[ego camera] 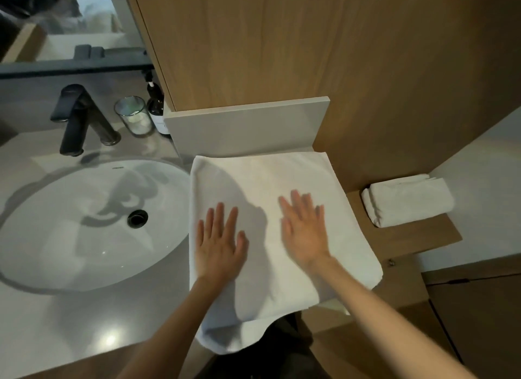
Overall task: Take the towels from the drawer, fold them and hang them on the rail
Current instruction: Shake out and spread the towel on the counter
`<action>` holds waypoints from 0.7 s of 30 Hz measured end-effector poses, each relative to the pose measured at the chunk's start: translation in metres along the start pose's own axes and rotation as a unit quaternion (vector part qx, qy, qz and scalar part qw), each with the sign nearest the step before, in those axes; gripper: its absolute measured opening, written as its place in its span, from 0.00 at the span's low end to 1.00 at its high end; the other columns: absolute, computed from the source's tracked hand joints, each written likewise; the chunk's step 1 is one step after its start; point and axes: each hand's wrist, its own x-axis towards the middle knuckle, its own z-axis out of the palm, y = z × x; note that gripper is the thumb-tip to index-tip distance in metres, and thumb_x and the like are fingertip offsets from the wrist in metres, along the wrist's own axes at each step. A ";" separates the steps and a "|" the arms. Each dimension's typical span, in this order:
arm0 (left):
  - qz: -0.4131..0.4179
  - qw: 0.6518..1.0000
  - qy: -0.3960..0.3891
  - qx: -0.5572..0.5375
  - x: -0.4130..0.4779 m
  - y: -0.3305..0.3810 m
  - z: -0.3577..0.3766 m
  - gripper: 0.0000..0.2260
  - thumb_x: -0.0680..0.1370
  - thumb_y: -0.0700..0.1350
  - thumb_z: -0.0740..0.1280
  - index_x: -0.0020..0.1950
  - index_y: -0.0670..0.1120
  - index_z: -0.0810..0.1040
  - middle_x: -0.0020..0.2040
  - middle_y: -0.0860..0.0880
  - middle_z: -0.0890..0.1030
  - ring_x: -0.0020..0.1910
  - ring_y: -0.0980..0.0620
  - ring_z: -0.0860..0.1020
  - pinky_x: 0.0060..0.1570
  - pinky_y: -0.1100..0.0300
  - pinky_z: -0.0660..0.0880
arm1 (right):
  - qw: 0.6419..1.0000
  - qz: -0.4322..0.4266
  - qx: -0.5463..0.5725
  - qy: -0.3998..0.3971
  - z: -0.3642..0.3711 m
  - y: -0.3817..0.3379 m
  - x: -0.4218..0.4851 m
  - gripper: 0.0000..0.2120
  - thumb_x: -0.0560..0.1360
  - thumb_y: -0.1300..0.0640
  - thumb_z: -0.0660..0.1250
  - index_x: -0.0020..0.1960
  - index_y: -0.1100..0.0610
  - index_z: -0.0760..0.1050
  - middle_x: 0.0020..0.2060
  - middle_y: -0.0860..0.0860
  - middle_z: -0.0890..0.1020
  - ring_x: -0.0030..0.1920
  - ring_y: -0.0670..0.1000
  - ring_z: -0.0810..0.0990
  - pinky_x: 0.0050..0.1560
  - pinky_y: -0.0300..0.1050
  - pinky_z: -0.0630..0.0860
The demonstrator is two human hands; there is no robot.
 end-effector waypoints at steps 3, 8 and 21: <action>0.008 1.000 -0.003 0.003 0.000 -0.003 -0.001 0.27 0.79 0.58 0.45 0.79 0.56 0.50 0.80 0.50 0.46 0.78 0.50 0.42 0.75 0.52 0.37 | 0.999 -0.037 -0.023 -0.026 0.039 -0.027 -0.044 0.25 0.82 0.42 0.42 0.78 0.40 0.45 0.79 0.47 0.46 0.78 0.56 0.41 0.75 0.61 0.39; 0.022 1.000 -0.004 0.003 -0.002 -0.006 -0.002 0.27 0.80 0.58 0.46 0.79 0.55 0.51 0.80 0.49 0.47 0.78 0.48 0.42 0.76 0.51 0.39 | 0.999 0.015 -0.040 0.010 0.027 0.037 -0.058 0.24 0.80 0.34 0.38 0.75 0.32 0.37 0.78 0.42 0.40 0.77 0.51 0.35 0.77 0.57 0.39; 0.089 0.996 -0.009 -0.010 -0.030 -0.041 -0.010 0.27 0.80 0.59 0.41 0.79 0.54 0.53 0.79 0.49 0.48 0.78 0.52 0.43 0.76 0.54 0.42 | 0.986 0.161 0.017 -0.029 0.001 0.084 -0.064 0.26 0.77 0.30 0.43 0.73 0.27 0.39 0.79 0.47 0.42 0.70 0.66 0.62 0.69 0.66 0.60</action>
